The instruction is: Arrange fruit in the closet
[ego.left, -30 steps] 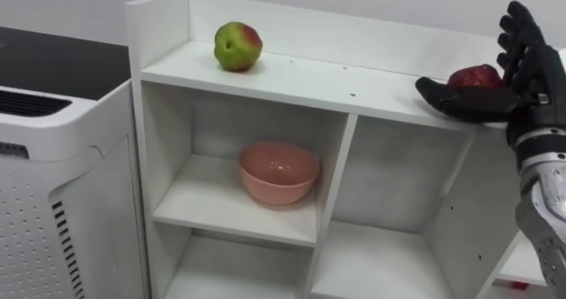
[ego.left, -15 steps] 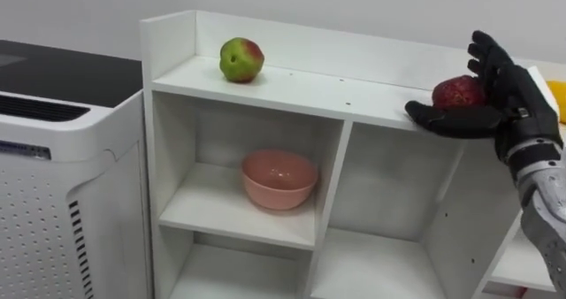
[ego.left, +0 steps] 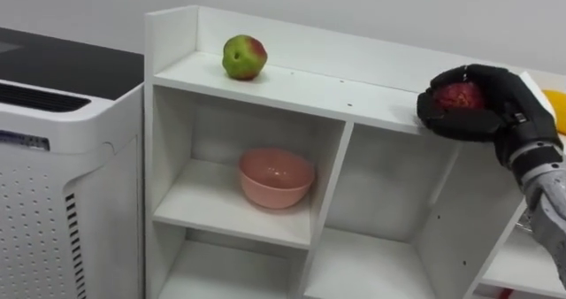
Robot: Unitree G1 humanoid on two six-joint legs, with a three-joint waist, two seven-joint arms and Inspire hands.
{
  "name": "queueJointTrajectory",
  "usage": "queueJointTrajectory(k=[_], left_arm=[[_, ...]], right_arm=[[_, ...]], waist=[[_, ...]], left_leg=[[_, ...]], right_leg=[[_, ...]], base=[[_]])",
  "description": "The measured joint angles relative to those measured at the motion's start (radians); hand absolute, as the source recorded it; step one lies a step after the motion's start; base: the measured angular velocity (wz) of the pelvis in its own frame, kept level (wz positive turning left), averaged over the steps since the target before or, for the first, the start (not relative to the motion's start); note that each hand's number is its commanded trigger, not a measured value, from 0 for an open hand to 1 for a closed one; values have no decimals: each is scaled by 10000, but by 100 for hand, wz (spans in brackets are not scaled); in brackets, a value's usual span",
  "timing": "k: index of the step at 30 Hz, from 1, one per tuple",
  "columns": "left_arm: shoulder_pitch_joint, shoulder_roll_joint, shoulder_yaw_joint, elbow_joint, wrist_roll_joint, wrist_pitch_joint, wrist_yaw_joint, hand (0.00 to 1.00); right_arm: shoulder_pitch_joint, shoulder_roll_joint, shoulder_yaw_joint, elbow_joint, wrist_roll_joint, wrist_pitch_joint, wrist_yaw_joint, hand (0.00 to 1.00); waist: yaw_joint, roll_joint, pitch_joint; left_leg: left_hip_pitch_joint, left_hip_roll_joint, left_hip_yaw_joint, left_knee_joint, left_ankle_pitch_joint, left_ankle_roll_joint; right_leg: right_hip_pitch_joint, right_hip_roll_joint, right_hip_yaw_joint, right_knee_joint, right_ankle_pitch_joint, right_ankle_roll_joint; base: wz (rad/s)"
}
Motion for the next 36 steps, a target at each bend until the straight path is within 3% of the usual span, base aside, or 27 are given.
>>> queueJointTrajectory(k=[6, 14, 19, 23, 28, 36], left_arm=[[29, 52, 0, 193, -4, -9, 100, 0], [33, 51, 12, 94, 6, -231, 330, 0], [226, 41, 27, 96, 19, -238, 365, 0], [344, 11, 14, 106, 18, -267, 572, 0], [500, -50, 124, 219, 33, -357, 584, 0], [919, -76, 111, 254, 23, -521, 587, 0]], right_arm=[[302, -1, 22, -656, 59, 42, -81, 100], [812, 1, 17, -2066, 723, -26, -189, 100], [1785, 27, 19, -3891, 2157, 282, 89, 100], [2148, 68, 24, -5086, 2756, 583, 127, 100], [2676, 186, 22, -6831, 2890, 603, 355, 100], [3279, 393, 22, -8234, 3705, 587, 1234, 100]], waist=[[-99, 21, 6], [-83, 247, 82], [-123, 465, -35], [-128, 474, -34], [-98, 497, -51], [-130, 756, -77]], left_leg=[[50, 0, 8, 24, 1, 1], [-9, 14, 197, -26, 1, 0], [15, 13, 286, -66, 3, 1], [16, 17, 294, -91, 4, 1], [56, 17, 325, -99, 4, 0], [191, 17, 360, -140, 3, 1]], right_leg=[[2, 4, 128, -15, 0, 1], [-135, 13, 268, -20, 0, 1], [-155, 8, 264, -17, 0, 3], [-186, 9, 262, -18, 0, 3], [-185, 7, 284, -15, 1, 3], [-61, 6, 301, -12, 1, 3]], base=[[0], [-4], [-5], [0], [-1], [0]])
